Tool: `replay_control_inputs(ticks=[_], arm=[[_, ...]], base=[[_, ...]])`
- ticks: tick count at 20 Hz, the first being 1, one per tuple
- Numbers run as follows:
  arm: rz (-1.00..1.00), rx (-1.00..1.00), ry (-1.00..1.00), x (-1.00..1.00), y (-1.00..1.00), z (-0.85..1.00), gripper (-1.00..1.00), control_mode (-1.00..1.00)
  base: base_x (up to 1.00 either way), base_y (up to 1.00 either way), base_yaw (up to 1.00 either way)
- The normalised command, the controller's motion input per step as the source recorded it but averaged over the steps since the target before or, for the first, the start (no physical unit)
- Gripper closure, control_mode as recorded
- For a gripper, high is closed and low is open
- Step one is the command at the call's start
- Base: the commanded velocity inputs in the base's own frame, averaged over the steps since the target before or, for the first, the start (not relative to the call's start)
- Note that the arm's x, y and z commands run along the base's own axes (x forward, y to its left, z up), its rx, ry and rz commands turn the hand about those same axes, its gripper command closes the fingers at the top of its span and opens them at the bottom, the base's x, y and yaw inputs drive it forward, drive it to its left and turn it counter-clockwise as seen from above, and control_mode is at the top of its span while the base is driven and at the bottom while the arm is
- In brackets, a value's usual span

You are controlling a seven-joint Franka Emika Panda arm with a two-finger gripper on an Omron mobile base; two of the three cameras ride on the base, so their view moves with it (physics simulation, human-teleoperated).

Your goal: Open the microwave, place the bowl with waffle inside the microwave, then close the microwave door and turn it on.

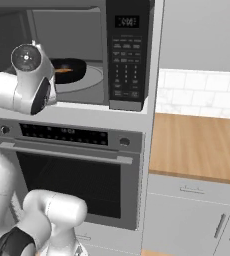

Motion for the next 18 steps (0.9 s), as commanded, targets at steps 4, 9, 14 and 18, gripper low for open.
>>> replay_control_inputs(ticks=[4, 9, 14, 18], arm=[[0.08, -0.06, -0.01, -0.89, -0.23, 0.58, -1.00, -1.00], [0.05, -0.17, 0.00, -0.98, -0.04, 0.43, -1.00, -1.00], [0.06, -0.24, -0.02, -1.00, -0.02, 0.14, -1.00, -1.00], [0.12, -0.24, -0.11, -0.93, -0.04, -0.01, -1.00, -1.00]], base=[[0.00, 0.00, 0.00], [0.00, 0.00, 0.00], [0.00, 0.00, 0.00], [0.00, 0.00, 0.00]])
